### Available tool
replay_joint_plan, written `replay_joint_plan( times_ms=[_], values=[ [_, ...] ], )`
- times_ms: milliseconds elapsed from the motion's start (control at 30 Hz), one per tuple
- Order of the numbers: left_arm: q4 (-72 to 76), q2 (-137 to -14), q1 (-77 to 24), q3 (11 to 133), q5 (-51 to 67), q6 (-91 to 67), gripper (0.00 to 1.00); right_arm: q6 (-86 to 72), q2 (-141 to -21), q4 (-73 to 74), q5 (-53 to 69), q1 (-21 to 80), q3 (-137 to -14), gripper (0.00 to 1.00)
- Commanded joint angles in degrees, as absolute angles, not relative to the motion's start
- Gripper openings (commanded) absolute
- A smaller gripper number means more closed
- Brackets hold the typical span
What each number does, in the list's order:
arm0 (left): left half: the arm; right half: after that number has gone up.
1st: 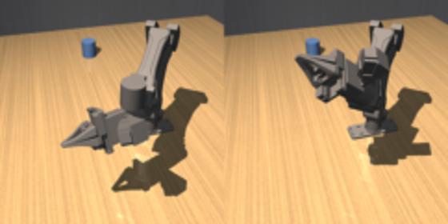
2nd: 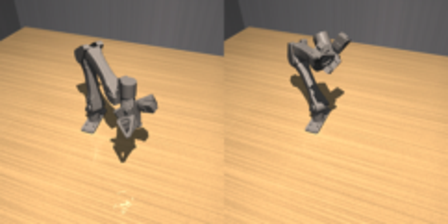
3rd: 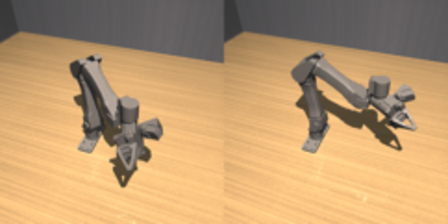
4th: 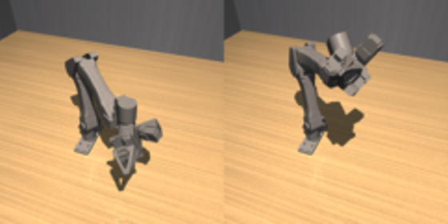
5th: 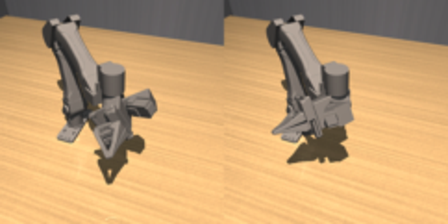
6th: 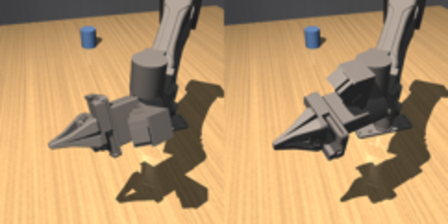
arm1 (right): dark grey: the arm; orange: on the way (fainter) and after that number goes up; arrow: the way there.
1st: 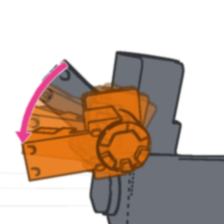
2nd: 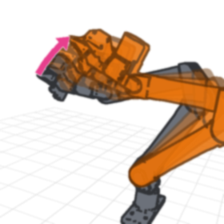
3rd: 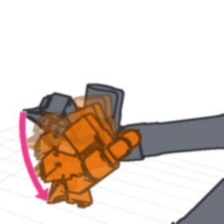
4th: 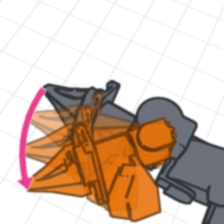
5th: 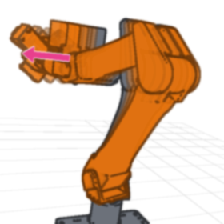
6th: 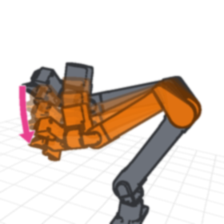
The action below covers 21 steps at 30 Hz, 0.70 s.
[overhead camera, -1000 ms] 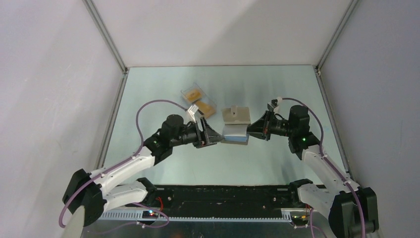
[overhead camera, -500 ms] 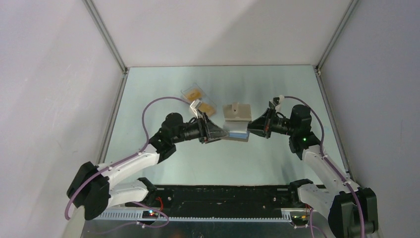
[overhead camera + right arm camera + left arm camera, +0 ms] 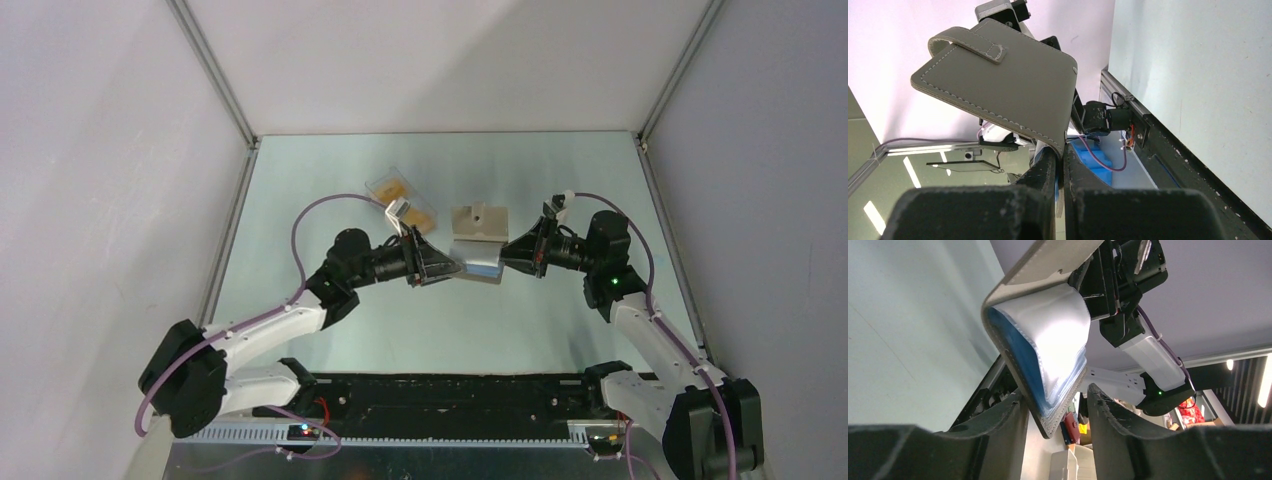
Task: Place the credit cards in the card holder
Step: Open the card holder at the center of the board.
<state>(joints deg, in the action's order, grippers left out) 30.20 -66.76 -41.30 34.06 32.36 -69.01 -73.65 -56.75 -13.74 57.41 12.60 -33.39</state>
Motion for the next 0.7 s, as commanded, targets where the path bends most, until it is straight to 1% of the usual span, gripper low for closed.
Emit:
replay_joint_plan(
  times_ms=[0, 67, 200, 300, 333, 367, 400, 433, 467, 500, 533, 667],
  values=[
    [35.28, -67.02, -42.69, 34.60, 33.73, -70.05, 0.52, -74.00, -56.12, -15.26, 57.43, 12.67, -34.19, 0.00],
    [35.89, -66.90, -43.11, 34.63, 33.41, -70.00, 0.53, -73.87, -56.23, -14.52, 57.23, 12.76, -34.19, 0.00],
    [36.56, -68.00, -43.98, 35.20, 33.46, -70.14, 0.46, -73.63, -56.16, -13.14, 56.97, 12.81, -34.19, 0.00],
    [36.95, -68.71, -44.35, 35.35, 33.30, -70.38, 0.36, -73.37, -56.24, -12.62, 56.84, 12.78, -34.19, 0.00],
    [37.05, -68.79, -44.32, 35.34, 33.22, -70.43, 0.30, -73.29, -56.29, -12.32, 56.81, 12.75, -34.19, 0.00],
    [37.12, -68.85, -44.44, 35.29, 33.00, -70.50, 0.27, -72.99, -56.19, -12.09, 56.85, 12.75, -34.19, 0.00],
    [37.16, -68.72, -44.41, 35.21, 32.85, -70.45, 0.19, -72.84, -56.15, -11.68, 56.90, 12.70, -34.19, 0.00],
    [37.17, -68.64, -44.44, 35.18, 32.51, -70.46, 0.15, -72.42, -56.16, -11.47, 56.83, 12.71, -34.19, 0.00],
    [37.18, -68.46, -44.41, 35.05, 32.34, -70.52, 0.08, -71.83, -56.16, -10.97, 56.80, 12.73, -34.19, 0.00],
    [37.18, -68.38, -44.35, 35.02, 32.10, -70.50, 0.04, -71.51, -56.16, -10.72, 56.87, 12.65, -34.19, 0.00],
    [37.18, -68.29, -44.38, 34.95, 31.78, -70.60, 0.01, -70.92, -56.23, -10.35, 56.96, 12.70, -34.19, 0.00],
    [37.18, -68.14, -44.34, 34.77, 31.24, -71.02, 0.00, -70.13, -56.33, -10.39, 57.54, 12.77, -34.19, 0.00]
  ],
)
